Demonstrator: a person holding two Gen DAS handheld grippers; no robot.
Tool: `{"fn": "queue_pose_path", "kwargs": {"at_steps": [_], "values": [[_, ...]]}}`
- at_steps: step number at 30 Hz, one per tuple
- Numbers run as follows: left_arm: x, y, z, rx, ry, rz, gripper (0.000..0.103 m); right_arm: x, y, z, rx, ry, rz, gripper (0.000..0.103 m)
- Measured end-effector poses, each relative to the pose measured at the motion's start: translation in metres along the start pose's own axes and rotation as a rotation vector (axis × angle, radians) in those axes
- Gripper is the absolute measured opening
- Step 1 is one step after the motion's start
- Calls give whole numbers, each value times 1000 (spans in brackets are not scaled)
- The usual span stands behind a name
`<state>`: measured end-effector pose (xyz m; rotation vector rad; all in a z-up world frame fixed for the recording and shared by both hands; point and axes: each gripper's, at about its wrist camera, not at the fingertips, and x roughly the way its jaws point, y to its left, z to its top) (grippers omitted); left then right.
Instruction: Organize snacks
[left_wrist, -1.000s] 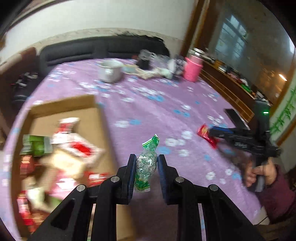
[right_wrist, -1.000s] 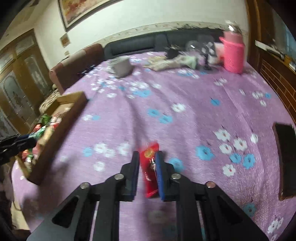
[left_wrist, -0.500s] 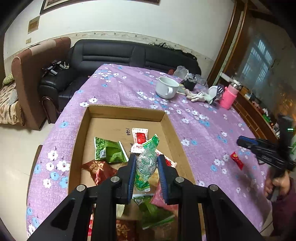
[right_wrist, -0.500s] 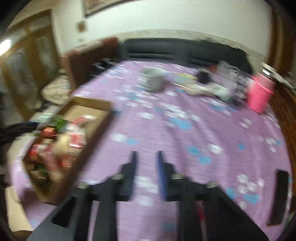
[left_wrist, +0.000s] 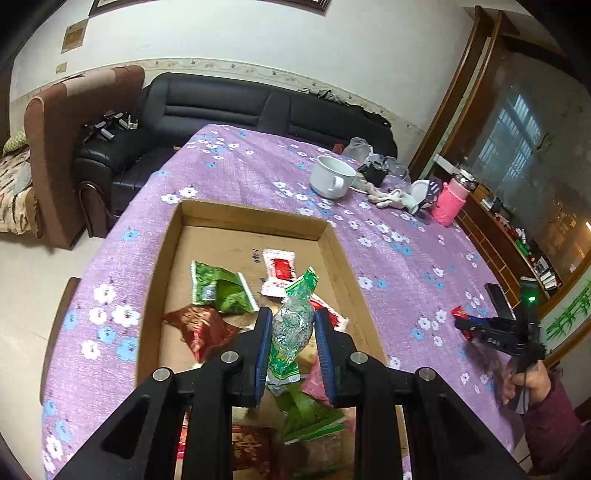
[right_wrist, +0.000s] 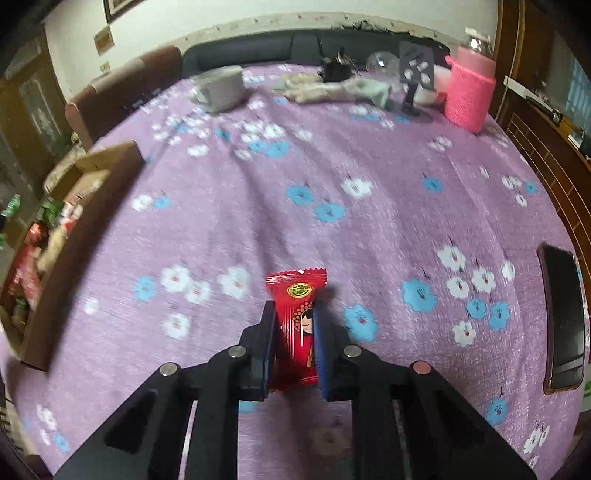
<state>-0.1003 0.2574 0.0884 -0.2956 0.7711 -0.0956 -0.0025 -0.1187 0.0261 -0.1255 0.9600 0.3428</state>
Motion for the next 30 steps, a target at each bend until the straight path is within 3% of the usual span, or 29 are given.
{"fn": "queue_pose_path", "kwargs": {"at_steps": [5, 11, 16, 17, 18, 20, 21, 23, 24, 30], "values": [[16, 18, 22, -37, 34, 15, 24, -25, 42, 33, -22, -57, 146, 17], [56, 45, 42, -140, 108, 4, 24, -24, 133, 80, -125, -45, 289, 17], [76, 60, 52, -202, 119, 0, 25, 15, 204, 105, -209, 6, 284, 17], [78, 63, 52, -218, 119, -6, 30, 21, 214, 107, -221, 11, 277, 18], [78, 65, 52, -228, 118, -13, 35, 28, 223, 110, -231, 18, 270, 18], [76, 69, 52, -250, 108, -28, 66, 42, 236, 115, -236, 27, 244, 19], [73, 71, 51, -259, 96, -38, 71, 46, 239, 117, -232, 20, 231, 22], [67, 71, 48, -259, 79, -55, 73, 48, 241, 121, -214, -6, 217, 38], [64, 70, 48, -256, 75, -59, 73, 48, 242, 121, -215, -19, 217, 42], [36, 56, 37, -224, 6, -71, 74, 18, 240, 109, -254, -133, 173, 49]]}}
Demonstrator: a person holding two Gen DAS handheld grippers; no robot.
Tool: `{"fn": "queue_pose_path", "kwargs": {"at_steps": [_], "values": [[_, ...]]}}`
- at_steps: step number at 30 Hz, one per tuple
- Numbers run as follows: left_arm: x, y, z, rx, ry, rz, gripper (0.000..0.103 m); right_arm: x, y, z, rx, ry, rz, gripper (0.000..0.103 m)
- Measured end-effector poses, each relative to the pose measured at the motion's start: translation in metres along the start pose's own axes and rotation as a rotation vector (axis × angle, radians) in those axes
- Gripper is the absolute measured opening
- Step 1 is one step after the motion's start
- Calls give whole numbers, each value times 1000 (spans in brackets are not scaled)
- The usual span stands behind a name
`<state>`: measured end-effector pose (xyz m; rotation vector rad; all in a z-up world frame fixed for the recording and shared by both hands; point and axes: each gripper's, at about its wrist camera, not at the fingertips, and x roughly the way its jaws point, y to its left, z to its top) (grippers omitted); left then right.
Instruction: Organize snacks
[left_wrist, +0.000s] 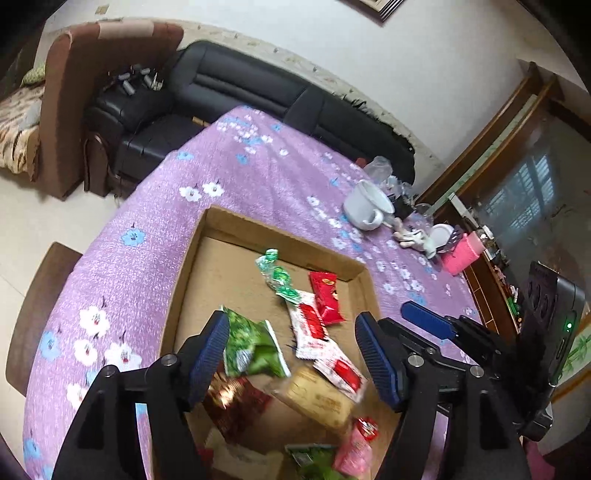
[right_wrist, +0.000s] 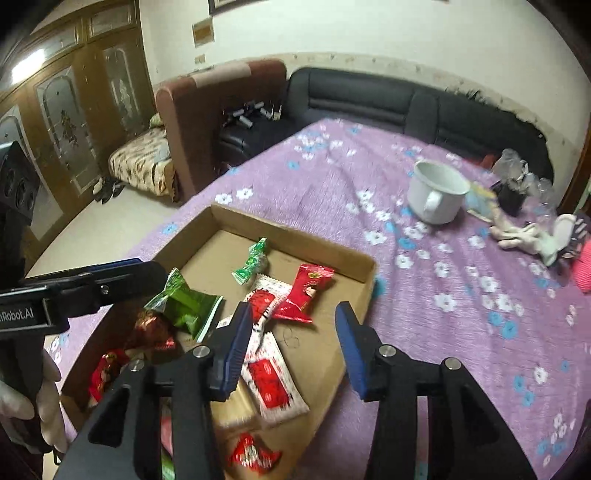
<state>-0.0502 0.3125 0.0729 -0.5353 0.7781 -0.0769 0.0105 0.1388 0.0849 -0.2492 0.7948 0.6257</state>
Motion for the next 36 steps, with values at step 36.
{"fn": "queue_pose_path", "kwargs": {"at_steps": [36], "values": [[-75, -135, -135, 126, -267, 521, 103, -126, -9, -137, 133, -171, 15, 72]]}}
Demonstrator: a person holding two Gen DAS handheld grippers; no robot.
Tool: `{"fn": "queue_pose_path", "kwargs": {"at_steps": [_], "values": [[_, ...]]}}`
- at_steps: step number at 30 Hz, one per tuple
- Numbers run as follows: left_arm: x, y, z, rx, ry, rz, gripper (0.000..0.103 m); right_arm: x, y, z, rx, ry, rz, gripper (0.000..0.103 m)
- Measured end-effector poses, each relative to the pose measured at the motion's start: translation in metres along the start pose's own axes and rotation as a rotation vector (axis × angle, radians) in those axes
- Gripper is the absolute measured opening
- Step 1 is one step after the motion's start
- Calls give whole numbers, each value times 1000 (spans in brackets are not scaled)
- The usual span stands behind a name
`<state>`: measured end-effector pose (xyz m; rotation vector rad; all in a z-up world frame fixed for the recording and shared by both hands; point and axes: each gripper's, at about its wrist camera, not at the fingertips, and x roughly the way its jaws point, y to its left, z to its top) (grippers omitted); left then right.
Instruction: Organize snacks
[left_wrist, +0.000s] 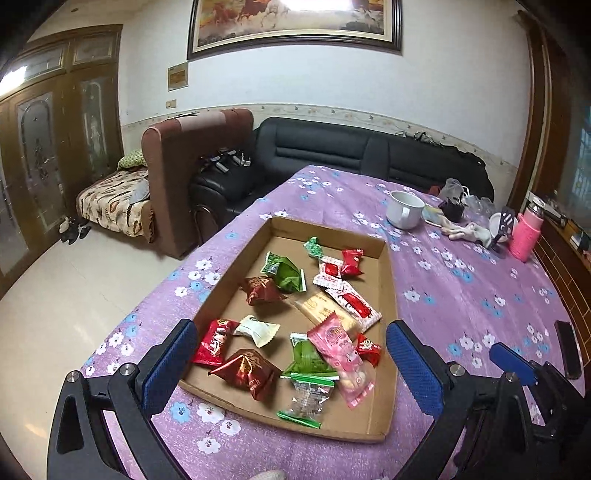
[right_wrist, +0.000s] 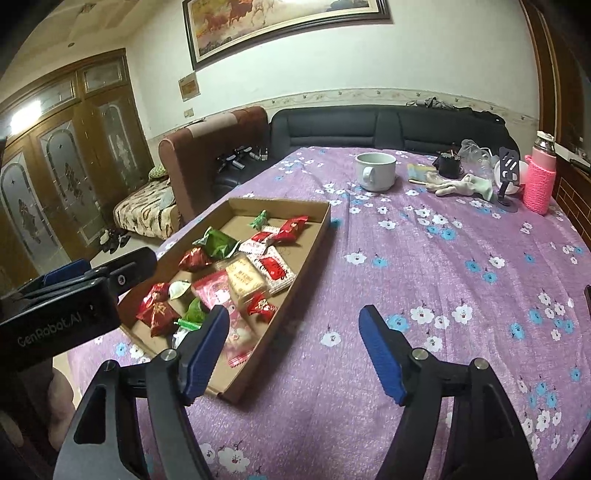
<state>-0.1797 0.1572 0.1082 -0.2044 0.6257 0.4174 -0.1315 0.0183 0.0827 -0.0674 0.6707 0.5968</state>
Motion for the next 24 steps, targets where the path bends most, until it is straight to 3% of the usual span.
{"fn": "queue_pose_path", "kwargs": {"at_steps": [7, 24], "values": [[9, 1, -5, 10, 42, 3, 103, 8, 2, -3, -11, 28, -15, 77], [27, 16, -11, -29, 90, -31, 103, 25, 16, -7, -48, 76, -21, 78]]}}
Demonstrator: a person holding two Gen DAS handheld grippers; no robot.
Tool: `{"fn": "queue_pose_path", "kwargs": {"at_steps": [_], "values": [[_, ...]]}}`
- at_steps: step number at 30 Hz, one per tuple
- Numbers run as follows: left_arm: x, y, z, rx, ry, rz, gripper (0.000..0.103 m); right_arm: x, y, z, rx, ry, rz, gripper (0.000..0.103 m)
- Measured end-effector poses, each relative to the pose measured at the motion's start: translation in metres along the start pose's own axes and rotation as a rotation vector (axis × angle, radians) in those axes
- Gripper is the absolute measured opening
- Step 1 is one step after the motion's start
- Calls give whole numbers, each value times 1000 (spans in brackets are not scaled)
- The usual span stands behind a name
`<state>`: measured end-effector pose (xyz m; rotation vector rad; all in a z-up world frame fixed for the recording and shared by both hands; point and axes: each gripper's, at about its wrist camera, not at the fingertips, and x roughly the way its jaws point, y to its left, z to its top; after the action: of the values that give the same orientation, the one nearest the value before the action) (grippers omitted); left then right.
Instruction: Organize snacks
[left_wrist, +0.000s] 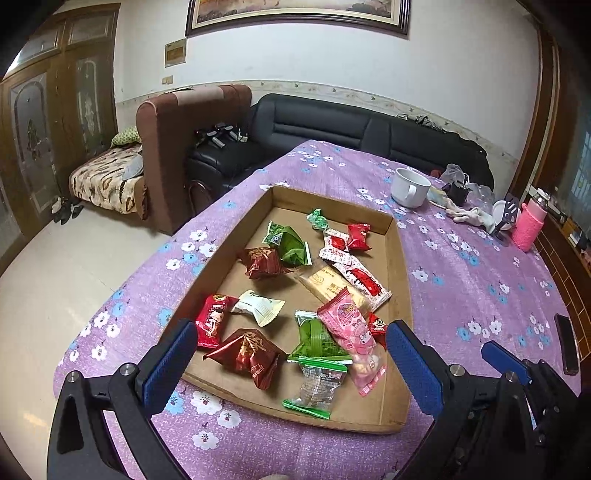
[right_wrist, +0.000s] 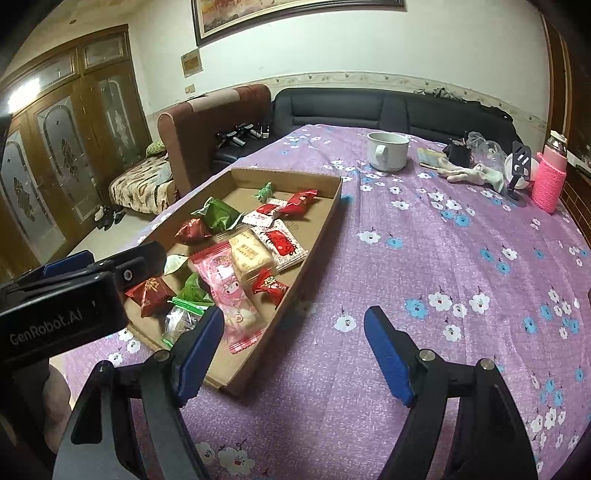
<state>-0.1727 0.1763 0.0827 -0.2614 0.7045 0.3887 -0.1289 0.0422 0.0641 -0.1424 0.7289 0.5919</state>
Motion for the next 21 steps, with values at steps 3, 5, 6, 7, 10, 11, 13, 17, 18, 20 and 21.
{"fn": "queue_pose_path", "kwargs": {"at_steps": [3, 5, 6, 7, 10, 11, 13, 17, 18, 20, 21], "values": [[2, 2, 0, -7, 2, 3, 103, 1, 3, -1, -13, 3, 1, 78], [1, 2, 0, -3, -5, 9, 103, 2, 5, -1, -18, 5, 1, 78], [1, 1, 0, 1, -9, 13, 103, 3, 5, -1, -18, 7, 2, 78], [1, 1, 0, 4, -11, 13, 103, 3, 5, -1, -17, 8, 4, 78], [1, 0, 0, 2, -10, 9, 103, 3, 5, -2, -17, 7, 4, 78], [2, 1, 0, -1, -6, 10, 103, 3, 5, -2, -18, 6, 4, 78], [3, 2, 0, -5, 0, 16, 103, 3, 5, -2, -17, 4, 3, 78], [6, 5, 0, -22, 11, 15, 103, 3, 5, -2, -18, 7, 5, 78], [6, 6, 0, -25, 11, 17, 103, 3, 5, -2, -19, 8, 6, 78], [7, 6, 0, -24, 12, 21, 103, 4, 6, -2, -23, 10, 7, 78], [8, 7, 0, -27, 13, 21, 103, 4, 7, -2, -25, 11, 7, 78]]}}
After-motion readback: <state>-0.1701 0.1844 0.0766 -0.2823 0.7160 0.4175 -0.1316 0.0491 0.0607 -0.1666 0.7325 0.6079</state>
